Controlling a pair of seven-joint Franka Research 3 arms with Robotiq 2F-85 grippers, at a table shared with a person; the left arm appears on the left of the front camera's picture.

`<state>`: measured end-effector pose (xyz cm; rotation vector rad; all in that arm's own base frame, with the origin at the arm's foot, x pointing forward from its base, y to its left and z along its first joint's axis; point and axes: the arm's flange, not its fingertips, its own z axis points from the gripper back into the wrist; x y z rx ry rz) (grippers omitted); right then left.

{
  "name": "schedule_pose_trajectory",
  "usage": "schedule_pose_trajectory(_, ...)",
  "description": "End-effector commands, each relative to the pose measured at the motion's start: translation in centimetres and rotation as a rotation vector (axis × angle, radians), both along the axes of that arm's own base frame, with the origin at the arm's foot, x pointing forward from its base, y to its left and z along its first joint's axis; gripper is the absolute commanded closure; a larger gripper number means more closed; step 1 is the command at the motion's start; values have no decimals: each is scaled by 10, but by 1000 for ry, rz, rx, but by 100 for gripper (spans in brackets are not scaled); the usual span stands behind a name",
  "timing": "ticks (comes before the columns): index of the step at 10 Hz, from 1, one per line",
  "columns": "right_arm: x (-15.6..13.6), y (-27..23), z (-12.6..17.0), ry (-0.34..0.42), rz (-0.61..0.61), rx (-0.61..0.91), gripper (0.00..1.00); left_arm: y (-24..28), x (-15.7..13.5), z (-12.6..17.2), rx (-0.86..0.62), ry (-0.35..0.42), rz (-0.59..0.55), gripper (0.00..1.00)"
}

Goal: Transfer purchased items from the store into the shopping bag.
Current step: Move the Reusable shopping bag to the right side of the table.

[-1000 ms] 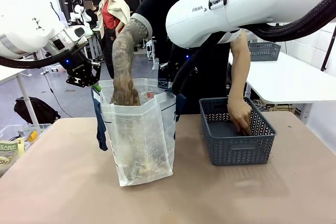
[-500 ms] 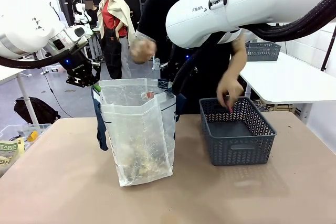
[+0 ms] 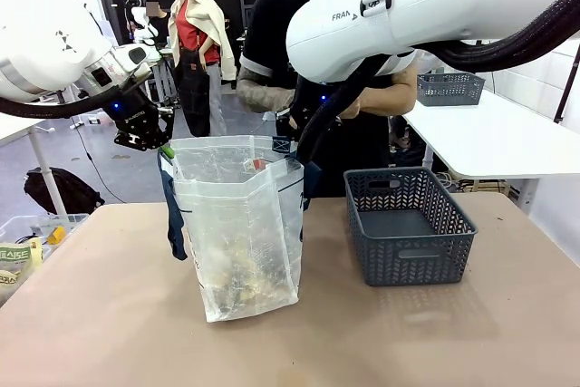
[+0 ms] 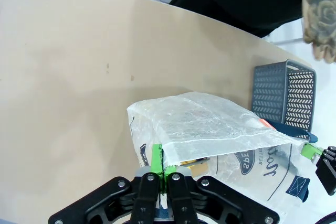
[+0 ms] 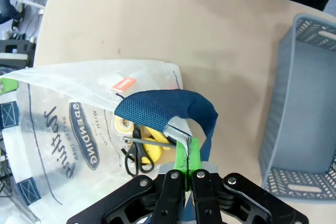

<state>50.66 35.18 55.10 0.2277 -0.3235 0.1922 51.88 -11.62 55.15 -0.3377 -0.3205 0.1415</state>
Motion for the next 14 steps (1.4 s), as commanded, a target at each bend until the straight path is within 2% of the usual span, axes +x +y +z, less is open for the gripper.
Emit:
schedule_pose_trajectory(1, 0, -4, 1, 7, -7, 7, 100, 3, -2, 2, -5, 0, 18, 100)
schedule_pose_trajectory(11, 0, 0, 0, 0, 0, 0, 100, 0, 0, 0, 0, 0, 0, 100)
schedule_pose_trajectory(14, -4, 25, -2, 14, 143, -163, 100, 0, 4, 4, -63, 29, -121, 100)
